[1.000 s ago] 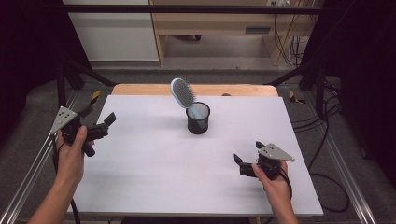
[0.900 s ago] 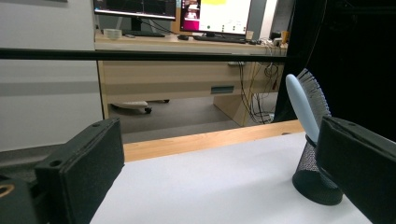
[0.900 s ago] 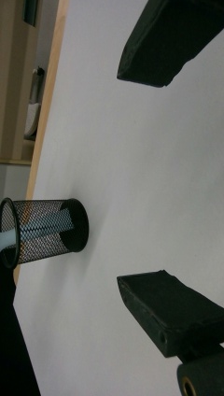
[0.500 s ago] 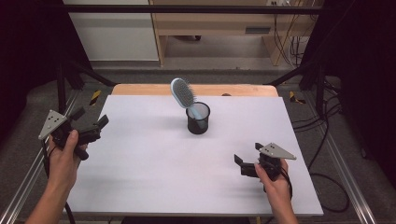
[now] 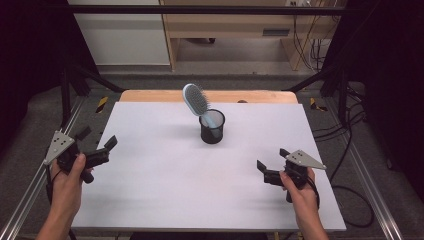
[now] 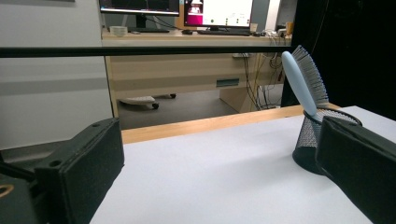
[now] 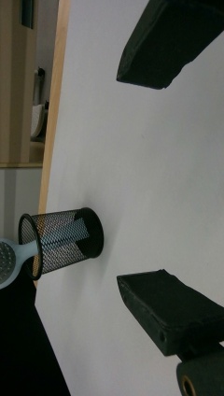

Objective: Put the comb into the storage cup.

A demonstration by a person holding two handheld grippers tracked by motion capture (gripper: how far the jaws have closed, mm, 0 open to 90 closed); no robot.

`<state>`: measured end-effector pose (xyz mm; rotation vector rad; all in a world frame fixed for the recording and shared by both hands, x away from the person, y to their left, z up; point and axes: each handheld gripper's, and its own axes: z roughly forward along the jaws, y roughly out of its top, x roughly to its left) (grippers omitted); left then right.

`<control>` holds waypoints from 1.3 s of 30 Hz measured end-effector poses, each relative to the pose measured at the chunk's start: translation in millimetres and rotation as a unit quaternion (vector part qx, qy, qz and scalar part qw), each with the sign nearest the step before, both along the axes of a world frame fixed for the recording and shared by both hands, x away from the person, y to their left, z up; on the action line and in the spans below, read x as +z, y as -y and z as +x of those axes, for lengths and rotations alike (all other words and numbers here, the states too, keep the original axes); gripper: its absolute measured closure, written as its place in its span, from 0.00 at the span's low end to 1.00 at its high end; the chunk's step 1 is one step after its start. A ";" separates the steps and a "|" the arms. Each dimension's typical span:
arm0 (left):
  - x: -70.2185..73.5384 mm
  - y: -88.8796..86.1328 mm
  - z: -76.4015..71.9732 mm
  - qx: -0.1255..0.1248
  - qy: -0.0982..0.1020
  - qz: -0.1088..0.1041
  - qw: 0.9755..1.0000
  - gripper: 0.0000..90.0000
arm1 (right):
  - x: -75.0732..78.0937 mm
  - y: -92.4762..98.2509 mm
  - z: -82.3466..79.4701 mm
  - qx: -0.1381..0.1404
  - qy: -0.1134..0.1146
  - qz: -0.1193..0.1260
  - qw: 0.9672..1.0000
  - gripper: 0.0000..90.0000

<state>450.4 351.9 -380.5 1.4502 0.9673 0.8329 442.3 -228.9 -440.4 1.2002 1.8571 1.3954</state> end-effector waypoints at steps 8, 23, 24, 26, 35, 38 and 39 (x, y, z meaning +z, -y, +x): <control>-19.7 -7.1 -7.6 0.007 -0.005 -0.003 1.000 0.01 | -4.3 15.2 -5.5 -0.011 -0.001 0.021 1.000 0.07; -50.0 -13.6 -19.2 0.018 -0.018 -0.011 1.000 0.02 | -23.7 27.3 -12.1 -0.023 0.028 0.003 0.999 0.05; -51.5 -13.3 -19.2 0.020 -0.018 -0.010 1.000 0.02 | -24.0 26.8 -12.1 -0.022 0.029 0.003 0.999 0.05; -54.0 -12.9 -19.2 0.023 -0.019 -0.011 1.000 0.02 | -24.7 26.7 -11.7 -0.021 0.033 -0.003 0.999 0.05; -64.9 -5.9 -20.0 0.010 -0.023 -0.014 1.000 0.02 | -25.9 27.8 -12.3 -0.020 0.036 -0.005 0.999 0.04; -68.0 -1.7 -20.1 0.005 -0.024 -0.015 1.000 0.02 | -26.1 27.4 -12.8 -0.018 0.037 -0.009 0.999 0.04; -68.4 -0.7 -20.2 0.003 -0.024 -0.015 1.000 0.02 | -26.1 27.0 -13.0 -0.018 0.036 -0.008 0.999 0.04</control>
